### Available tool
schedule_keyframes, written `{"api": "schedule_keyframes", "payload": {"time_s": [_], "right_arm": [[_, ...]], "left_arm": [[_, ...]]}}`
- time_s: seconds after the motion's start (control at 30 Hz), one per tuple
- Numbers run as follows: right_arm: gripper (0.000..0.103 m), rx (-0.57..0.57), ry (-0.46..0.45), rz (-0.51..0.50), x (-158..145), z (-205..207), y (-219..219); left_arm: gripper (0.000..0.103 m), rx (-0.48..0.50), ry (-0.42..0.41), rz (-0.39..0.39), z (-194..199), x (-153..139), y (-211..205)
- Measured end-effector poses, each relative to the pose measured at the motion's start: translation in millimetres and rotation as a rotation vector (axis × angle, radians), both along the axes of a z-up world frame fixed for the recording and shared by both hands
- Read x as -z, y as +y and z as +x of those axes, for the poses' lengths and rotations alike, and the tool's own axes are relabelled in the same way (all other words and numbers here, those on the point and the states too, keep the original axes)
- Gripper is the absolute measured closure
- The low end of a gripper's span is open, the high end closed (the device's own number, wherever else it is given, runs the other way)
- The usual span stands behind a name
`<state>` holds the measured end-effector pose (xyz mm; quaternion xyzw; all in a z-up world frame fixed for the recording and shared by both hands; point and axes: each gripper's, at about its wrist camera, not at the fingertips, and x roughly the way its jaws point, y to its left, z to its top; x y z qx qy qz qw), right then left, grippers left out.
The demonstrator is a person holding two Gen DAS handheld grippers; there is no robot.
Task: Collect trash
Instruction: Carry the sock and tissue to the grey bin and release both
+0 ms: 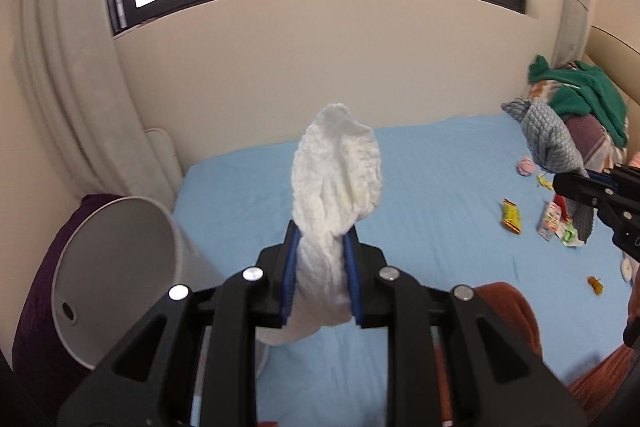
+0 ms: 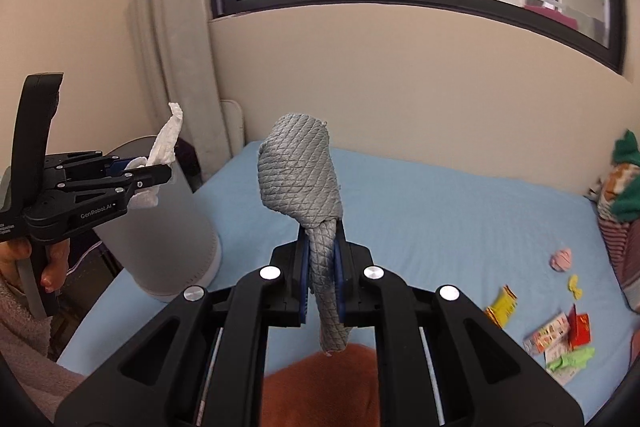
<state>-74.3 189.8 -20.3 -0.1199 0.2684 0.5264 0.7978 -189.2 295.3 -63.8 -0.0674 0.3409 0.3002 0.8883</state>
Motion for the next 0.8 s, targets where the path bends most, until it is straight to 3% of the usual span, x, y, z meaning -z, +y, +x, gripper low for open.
{"api": "schedule_keyframes", "payload": {"time_s": [0.23, 0.43, 0.8], "right_arm": [[0.094, -0.282, -0.032, 0.017, -36, -40, 85], [0.094, -0.482, -0.062, -0.007, -56, -79, 165], [0.094, -0.656, -0.049, -0.059, -71, -117, 273]], "left_arm": [[0.081, -0.245, 0.000, 0.008, -68, -21, 40], [0.081, -0.363, 0.007, 0.015, -103, -29, 55], [0.080, -0.537, 0.016, -0.010, -137, -26, 93]]}}
